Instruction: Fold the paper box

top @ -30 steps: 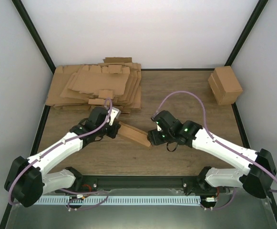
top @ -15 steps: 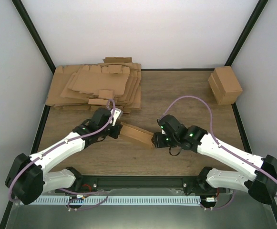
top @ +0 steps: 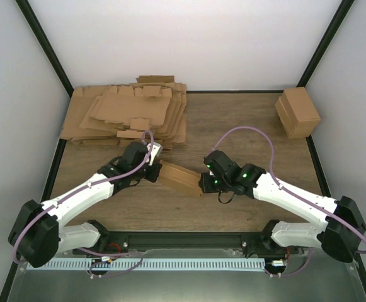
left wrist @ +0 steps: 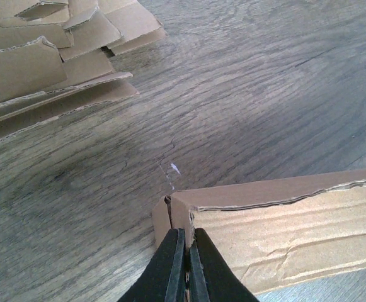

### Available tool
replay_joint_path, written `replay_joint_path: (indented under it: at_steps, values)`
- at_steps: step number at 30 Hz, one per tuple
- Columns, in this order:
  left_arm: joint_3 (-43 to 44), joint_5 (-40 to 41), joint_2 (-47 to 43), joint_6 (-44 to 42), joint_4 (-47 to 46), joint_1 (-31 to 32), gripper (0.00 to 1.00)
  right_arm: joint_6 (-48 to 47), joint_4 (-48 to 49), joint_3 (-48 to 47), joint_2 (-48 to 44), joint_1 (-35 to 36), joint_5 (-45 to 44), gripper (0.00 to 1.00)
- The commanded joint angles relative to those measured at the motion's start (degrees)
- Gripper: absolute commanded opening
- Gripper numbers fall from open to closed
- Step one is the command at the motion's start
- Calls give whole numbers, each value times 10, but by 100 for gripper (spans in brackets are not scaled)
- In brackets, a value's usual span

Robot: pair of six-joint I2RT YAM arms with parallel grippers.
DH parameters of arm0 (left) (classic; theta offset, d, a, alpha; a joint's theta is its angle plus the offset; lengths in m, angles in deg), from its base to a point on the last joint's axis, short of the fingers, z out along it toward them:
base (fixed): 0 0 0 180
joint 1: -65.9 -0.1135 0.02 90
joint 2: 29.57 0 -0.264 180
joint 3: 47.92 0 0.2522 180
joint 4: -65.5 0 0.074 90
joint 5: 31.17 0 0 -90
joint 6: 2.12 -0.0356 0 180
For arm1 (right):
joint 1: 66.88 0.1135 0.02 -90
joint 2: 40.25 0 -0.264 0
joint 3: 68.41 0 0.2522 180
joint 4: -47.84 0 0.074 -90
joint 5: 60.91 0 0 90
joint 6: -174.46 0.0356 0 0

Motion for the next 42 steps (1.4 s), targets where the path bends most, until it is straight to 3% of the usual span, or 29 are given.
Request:
replay_joint_path:
  at_steps: [1,13,21,42]
  values:
    - [2,1,8,-7,-6,4,4,23,12,-15,8,1,0,24]
    - [2,5,14,-9,-7,8,4,40,-10,-37,36,1,7,17]
    - [-1,24,9,-30,4,9,4,24,-86,-53,47,1,-26,3]
    - [-31,22,9,-36,-14,13,4,88,-57,-41,75,2,-3,1]
